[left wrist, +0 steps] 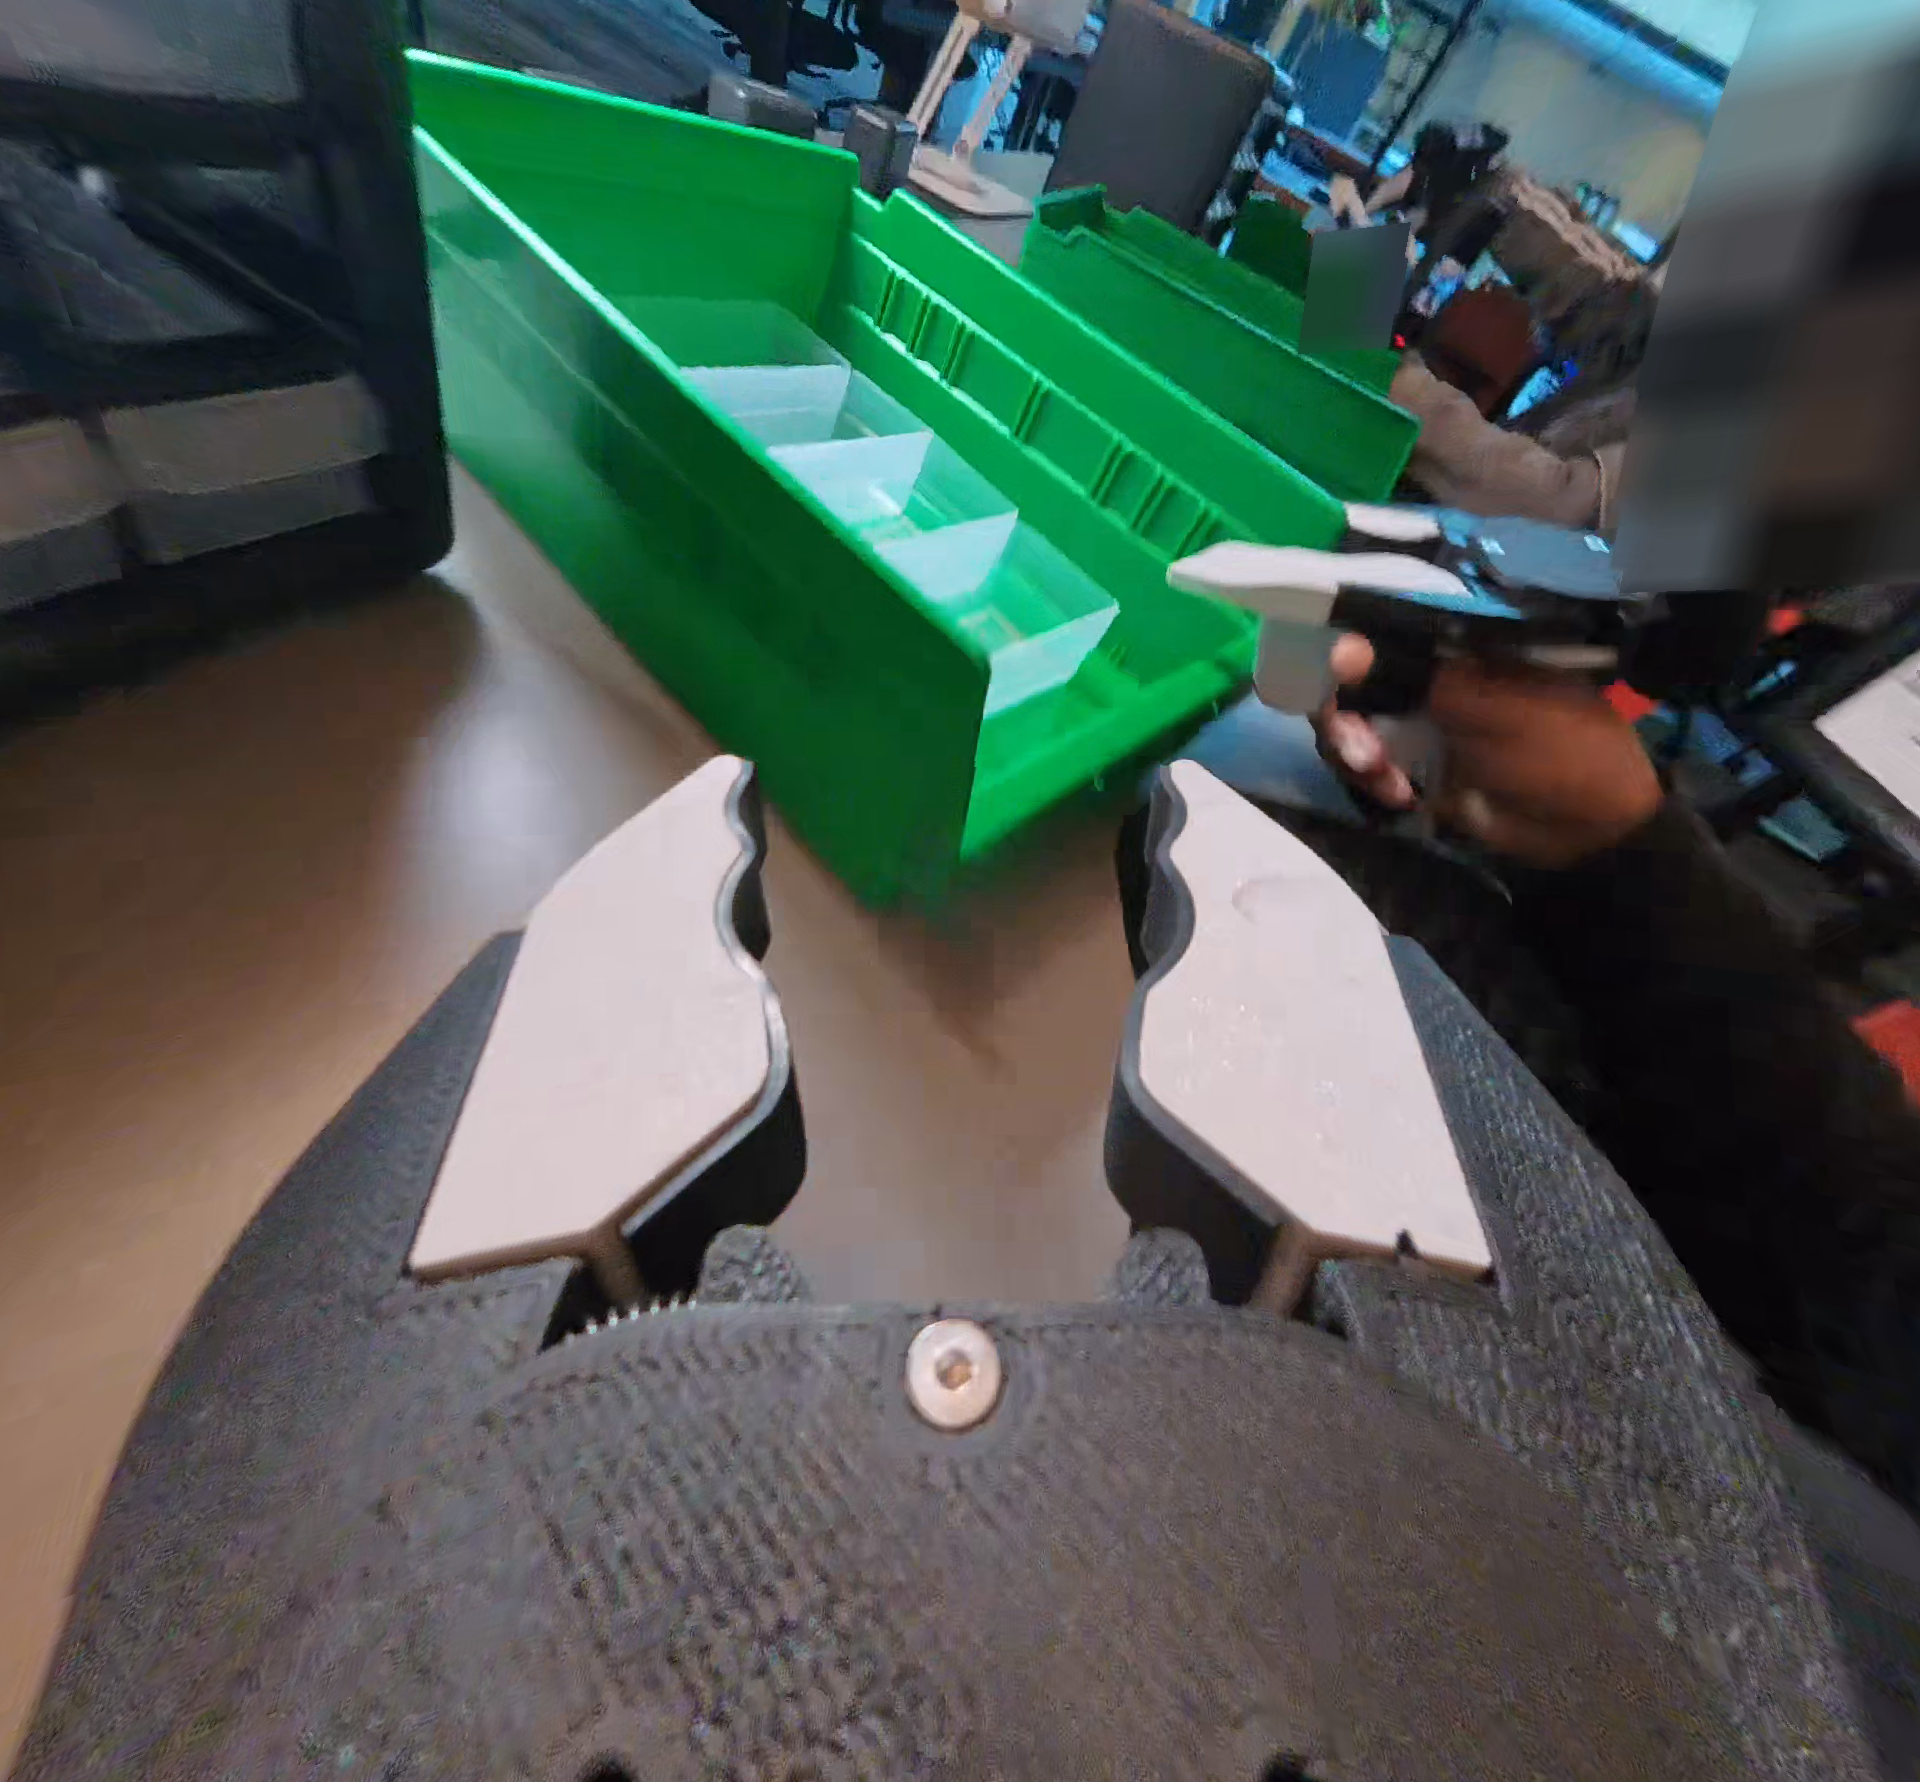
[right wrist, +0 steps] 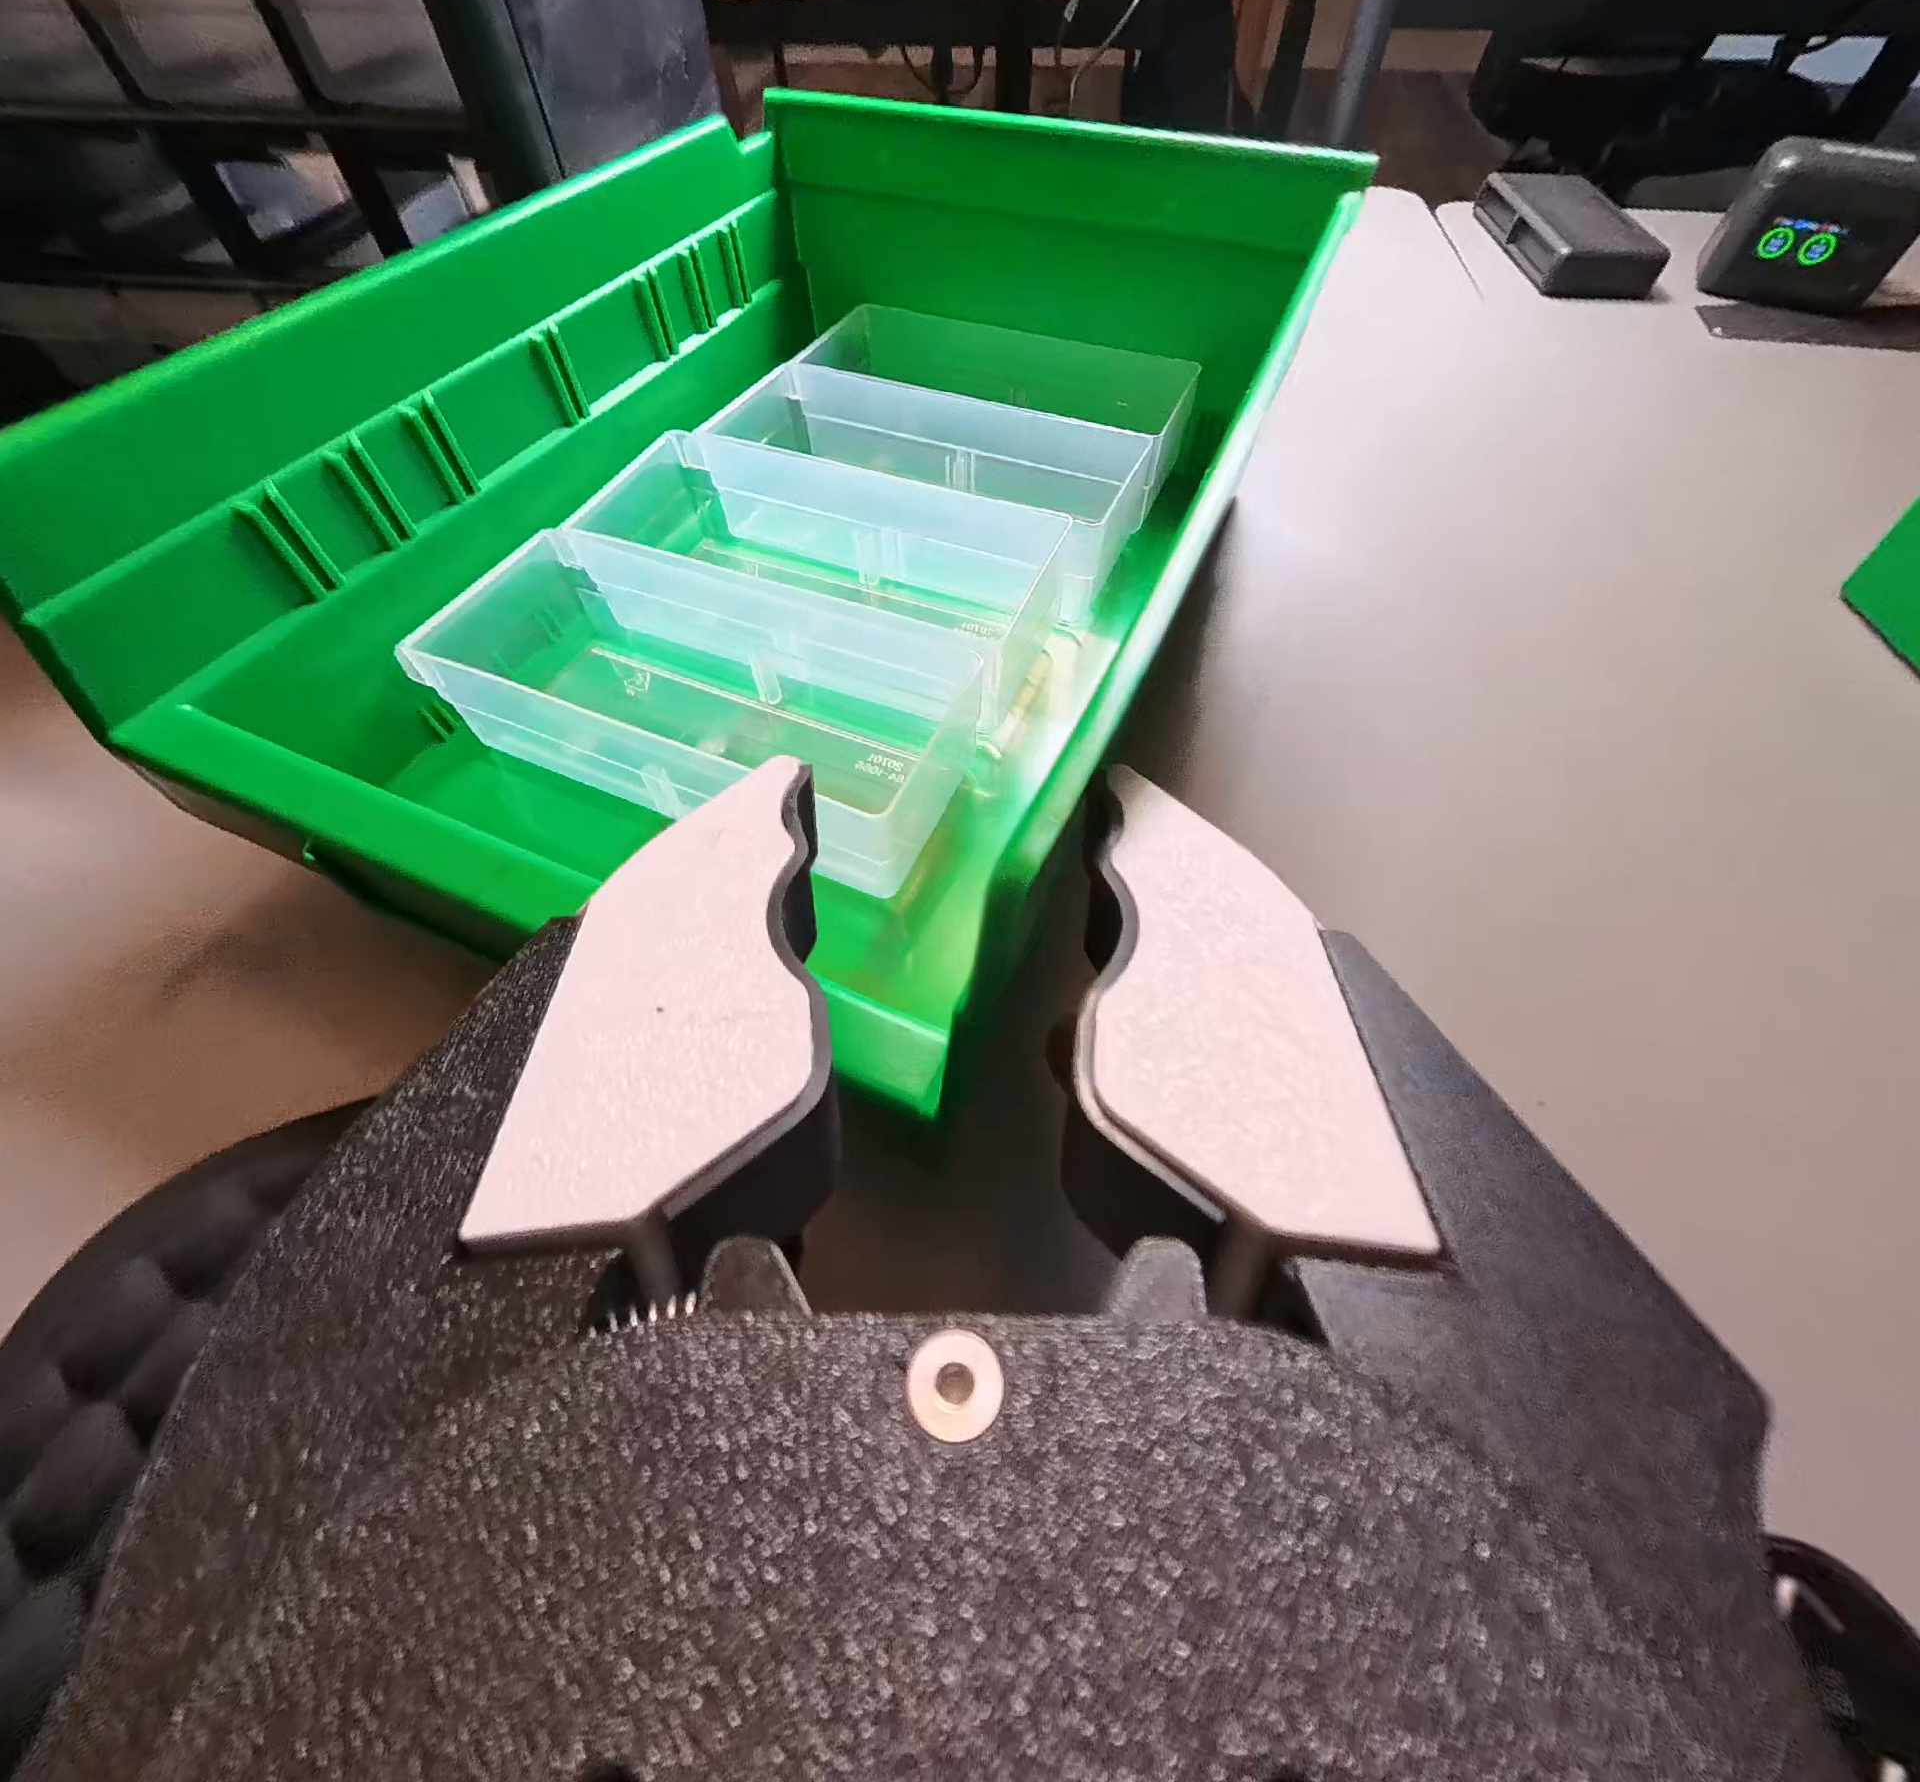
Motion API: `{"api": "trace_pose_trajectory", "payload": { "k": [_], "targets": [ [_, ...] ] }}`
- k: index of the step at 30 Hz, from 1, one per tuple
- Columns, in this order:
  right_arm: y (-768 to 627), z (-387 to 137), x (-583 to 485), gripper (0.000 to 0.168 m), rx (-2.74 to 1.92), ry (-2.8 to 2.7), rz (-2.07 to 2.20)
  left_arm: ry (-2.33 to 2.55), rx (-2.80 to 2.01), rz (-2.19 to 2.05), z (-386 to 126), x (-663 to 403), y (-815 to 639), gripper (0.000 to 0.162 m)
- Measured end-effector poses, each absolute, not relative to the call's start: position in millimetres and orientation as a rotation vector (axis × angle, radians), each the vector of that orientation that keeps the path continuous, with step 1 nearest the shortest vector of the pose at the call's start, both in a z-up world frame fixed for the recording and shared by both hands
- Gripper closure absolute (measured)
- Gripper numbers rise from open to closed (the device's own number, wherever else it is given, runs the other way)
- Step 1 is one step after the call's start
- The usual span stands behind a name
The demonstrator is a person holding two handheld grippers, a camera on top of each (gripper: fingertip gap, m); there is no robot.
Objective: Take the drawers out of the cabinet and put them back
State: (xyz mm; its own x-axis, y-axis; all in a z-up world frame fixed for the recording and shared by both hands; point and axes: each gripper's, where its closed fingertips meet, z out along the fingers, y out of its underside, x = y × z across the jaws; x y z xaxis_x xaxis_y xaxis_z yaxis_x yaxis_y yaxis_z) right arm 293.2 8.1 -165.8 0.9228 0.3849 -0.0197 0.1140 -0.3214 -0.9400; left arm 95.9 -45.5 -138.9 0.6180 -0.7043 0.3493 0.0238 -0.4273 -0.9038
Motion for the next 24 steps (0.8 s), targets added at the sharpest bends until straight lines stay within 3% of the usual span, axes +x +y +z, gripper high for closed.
{"api": "trace_pose_trajectory", "payload": {
  "k": [2,4,7,13,24],
  "targets": [
    [9.5,-164.6,295.5,0.123,-1.886,-0.299,0.342,0.513,-1.835,-0.867,-142.3,120.1,-24.9,0.091],
    [13.6,-162.9,300.6,0.131,-1.876,-0.255,0.334,0.54,-1.846,-0.745,-152.0,137.4,-8.5,0.109],
    [18.6,-159.2,316.5,0.161,-1.857,-0.224,0.202,0.548,-1.856,-0.473,-165.7,140.4,12.0,0.129],
    [3.9,-143.1,325.2,0.162,-1.814,-0.211,0.062,0.595,-1.79,-0.397,-146.4,145.9,9.1,0.138],
    [-33.4,38.2,280.0,0.157,-1.623,-0.37,0.159,0.624,-1.509,-0.323,44.8,98.7,-35.8,0.141]
  ]
}}
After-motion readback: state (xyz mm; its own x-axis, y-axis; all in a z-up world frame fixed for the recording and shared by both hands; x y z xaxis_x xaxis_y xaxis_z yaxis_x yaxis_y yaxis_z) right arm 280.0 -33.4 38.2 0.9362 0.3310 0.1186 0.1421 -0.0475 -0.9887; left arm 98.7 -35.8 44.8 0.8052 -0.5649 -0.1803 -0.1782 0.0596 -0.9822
